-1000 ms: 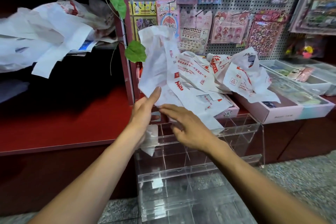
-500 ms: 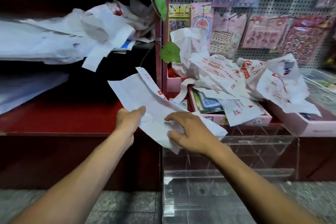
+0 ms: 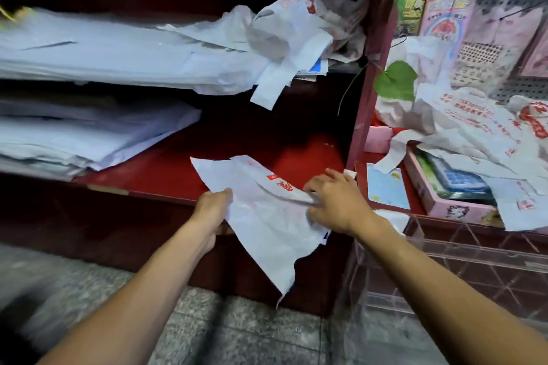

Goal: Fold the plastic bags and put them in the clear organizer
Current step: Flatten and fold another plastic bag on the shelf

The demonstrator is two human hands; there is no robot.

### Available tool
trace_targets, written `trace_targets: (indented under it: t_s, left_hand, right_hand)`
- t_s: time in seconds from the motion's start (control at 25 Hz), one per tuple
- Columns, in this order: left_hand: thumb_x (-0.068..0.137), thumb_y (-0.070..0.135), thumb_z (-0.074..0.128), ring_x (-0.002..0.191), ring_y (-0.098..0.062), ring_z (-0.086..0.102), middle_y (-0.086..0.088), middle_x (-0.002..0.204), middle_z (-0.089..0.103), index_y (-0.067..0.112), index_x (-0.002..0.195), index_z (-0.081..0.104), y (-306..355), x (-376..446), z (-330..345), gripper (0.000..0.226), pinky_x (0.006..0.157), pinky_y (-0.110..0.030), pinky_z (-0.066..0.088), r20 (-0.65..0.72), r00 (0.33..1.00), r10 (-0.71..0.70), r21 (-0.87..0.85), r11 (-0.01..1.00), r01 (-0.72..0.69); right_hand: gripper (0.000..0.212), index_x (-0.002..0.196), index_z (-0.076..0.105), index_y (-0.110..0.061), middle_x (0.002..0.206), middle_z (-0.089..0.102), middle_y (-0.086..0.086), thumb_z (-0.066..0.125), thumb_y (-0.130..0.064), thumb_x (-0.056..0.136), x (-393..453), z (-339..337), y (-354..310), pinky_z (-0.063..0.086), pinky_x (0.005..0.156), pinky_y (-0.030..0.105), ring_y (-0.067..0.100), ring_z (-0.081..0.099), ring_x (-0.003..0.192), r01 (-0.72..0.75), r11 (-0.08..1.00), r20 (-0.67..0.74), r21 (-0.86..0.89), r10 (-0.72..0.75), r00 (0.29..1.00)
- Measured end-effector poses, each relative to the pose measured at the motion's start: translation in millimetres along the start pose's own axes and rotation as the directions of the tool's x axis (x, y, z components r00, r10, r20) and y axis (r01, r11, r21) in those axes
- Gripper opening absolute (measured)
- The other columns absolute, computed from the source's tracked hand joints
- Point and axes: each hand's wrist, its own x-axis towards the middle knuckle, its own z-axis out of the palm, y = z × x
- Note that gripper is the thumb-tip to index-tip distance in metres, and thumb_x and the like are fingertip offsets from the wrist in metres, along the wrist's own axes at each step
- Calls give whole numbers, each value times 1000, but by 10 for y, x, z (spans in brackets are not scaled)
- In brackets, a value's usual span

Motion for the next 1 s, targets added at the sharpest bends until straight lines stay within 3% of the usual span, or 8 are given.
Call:
trace_targets:
  t_s: [0.16, 0.2, 0.36, 0.52, 0.64, 0.8, 0.92, 1.0]
  left_hand:
    - [99, 21, 55, 67, -16, 64, -3, 85, 70, 15, 96, 66, -106, 140, -198, 13, 52, -22, 50, -32, 999, 36, -17, 999, -37]
    - [98, 19, 59, 67, -15, 66, -5, 89, 72, 12, 98, 68, -121, 169, -235, 12, 54, -22, 51, -60, 996, 71, -16, 997, -72]
    - [87, 7, 73, 51, -2, 64, -2, 81, 70, 10, 83, 68, -80, 183, -298, 6, 47, -15, 49, -182, 972, 152, -58, 985, -165]
    - [80, 10, 81, 67, -11, 66, 3, 81, 69, 15, 80, 66, -7, 178, -297, 16, 58, -23, 51, -290, 951, 109, -130, 980, -152]
    - [87, 9, 71, 70, -17, 63, -2, 81, 68, 11, 81, 65, -1, 203, -296, 9, 69, -31, 52, -272, 962, -1, -172, 984, -48]
    - [92, 2, 61, 62, -15, 58, -3, 77, 64, 12, 80, 62, -14, 189, -265, 15, 49, -25, 48, -289, 957, -30, -143, 990, -12]
    - [96, -2, 54, 62, -15, 57, 0, 79, 60, 14, 81, 56, 37, 202, -225, 22, 41, -18, 51, -356, 933, -52, -285, 957, -56]
    - [98, -5, 50, 65, -14, 57, 2, 83, 56, 12, 93, 52, 62, 217, -192, 18, 50, -21, 57, -363, 925, -112, -416, 908, -53]
  right_hand:
    - [33, 114, 60, -22, 102, 67, 3, 64, -27, 82, 240, 107, -143, 47, 84, 40, 34, 57, 102, 34, 994, -42, 106, -30, 999]
    - [13, 93, 63, -20, 89, 64, 2, 64, -28, 83, 291, 122, -167, 46, 74, 38, 32, 57, 92, 57, 988, -85, 140, -45, 995]
    - [34, 62, 46, -14, 59, 49, -1, 63, -28, 88, 390, 111, -261, 28, 51, 35, 21, 45, 56, -102, 864, -243, 493, 249, 937]
    - [24, 71, 48, -18, 67, 52, -5, 65, -25, 87, 383, 59, -222, 33, 57, 32, 20, 50, 65, -241, 559, -216, 793, 629, 747]
    - [11, 88, 54, -15, 84, 62, 1, 59, -25, 90, 373, 66, -126, 39, 68, 33, 28, 58, 84, -312, 564, -224, 765, 687, 691]
    - [29, 114, 49, -19, 113, 55, 4, 62, -22, 88, 321, 69, -107, 40, 86, 41, 30, 52, 105, -263, 762, -352, 592, 537, 767]
    - [33, 115, 55, -17, 110, 54, 6, 62, -21, 83, 204, 57, -277, 38, 80, 43, 32, 52, 97, -71, 987, -602, 147, 146, 785]
    - [27, 111, 58, -15, 105, 59, 7, 60, -28, 87, 93, 66, -491, 39, 79, 42, 33, 56, 91, 169, 983, -495, 65, -116, 861]
